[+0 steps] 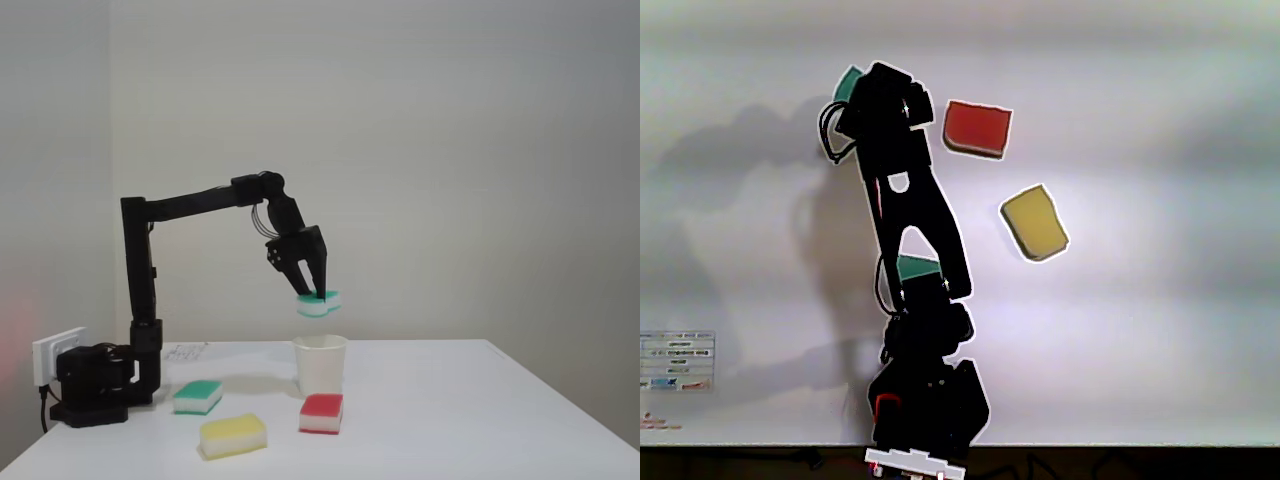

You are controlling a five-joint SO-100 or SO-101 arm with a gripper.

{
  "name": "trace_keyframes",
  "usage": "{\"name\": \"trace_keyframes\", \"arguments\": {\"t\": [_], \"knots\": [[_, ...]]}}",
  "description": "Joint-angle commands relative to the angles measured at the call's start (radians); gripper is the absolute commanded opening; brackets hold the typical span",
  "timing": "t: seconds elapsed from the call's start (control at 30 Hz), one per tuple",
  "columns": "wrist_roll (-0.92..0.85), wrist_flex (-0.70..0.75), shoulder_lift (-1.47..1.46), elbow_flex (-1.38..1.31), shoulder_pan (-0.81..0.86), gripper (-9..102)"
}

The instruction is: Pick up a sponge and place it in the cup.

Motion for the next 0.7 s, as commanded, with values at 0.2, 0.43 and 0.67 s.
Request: {"name": "trace_keyframes", "arguments": {"t": [0.2,0.43,0.67], "knots": [[-0.008,-0.061,-0.011,0.011,0.037,0],[-0.04,-0.104,0.044,0.112,0.052,0],[-0.049,-0.15,0.06,0.173,0.066,7]]}}
